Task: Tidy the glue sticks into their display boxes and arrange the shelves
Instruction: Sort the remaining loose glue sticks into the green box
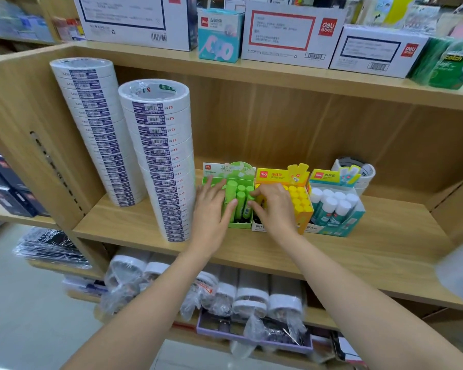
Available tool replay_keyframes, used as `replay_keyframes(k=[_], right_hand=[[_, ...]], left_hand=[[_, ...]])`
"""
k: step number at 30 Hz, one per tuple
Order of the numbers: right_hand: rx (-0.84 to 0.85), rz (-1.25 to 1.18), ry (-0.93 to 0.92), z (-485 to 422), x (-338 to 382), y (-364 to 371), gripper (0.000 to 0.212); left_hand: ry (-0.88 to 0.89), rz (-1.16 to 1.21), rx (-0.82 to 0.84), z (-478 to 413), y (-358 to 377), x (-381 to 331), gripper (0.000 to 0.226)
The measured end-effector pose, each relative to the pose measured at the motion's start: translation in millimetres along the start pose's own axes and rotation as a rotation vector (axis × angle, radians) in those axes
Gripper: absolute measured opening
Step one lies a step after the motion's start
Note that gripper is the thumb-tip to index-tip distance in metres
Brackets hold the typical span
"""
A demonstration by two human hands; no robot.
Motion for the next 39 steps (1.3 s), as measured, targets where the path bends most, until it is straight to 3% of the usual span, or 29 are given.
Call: replay_keyframes(k=[5, 14, 19, 23, 27, 33, 39], right_hand=[[-0.052, 0.043, -0.095, -3, 0, 2, 0.015], [-0.03, 0.082, -0.126, -1, -4, 4, 0.015], [0.069, -0.257, -0.151, 0, 14, -5, 0.036], [0.054, -0.404, -0.185, -5, 25, -9, 0.023], [-0.059, -0.359, -0.047, -9, 2, -20, 0.022], [0.018, -0.199, 0.01, 2, -5, 2, 0.023], [-0.056, -0.126, -0.077, 9, 5, 7, 0.023]], left_hand=[[-0.026, -0.057, 0.083, 1, 13, 5, 0.075], [-0.007, -0.09, 0.069, 2, 17, 7, 0.071], [0.016, -0.121, 0.094, 2, 17, 4, 0.072], [0.024, -0.155, 0.125, 1, 18, 7, 0.067], [0.063, -0.267, 0.097, 5, 17, 5, 0.056], [0.129, -0.443, 0.074, 10, 20, 3, 0.068], [0.142, -0.461, 0.089, 11, 22, 8, 0.07]])
Point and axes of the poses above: each hand's wrist, its own z-axis away from the middle knuckle, its own y-axis out of the palm, x = y × z, the point moved 5 cm from there along -z, towards the middle knuckle, and after that the axes turned 4 degrees about x, right-handed, at the moved point
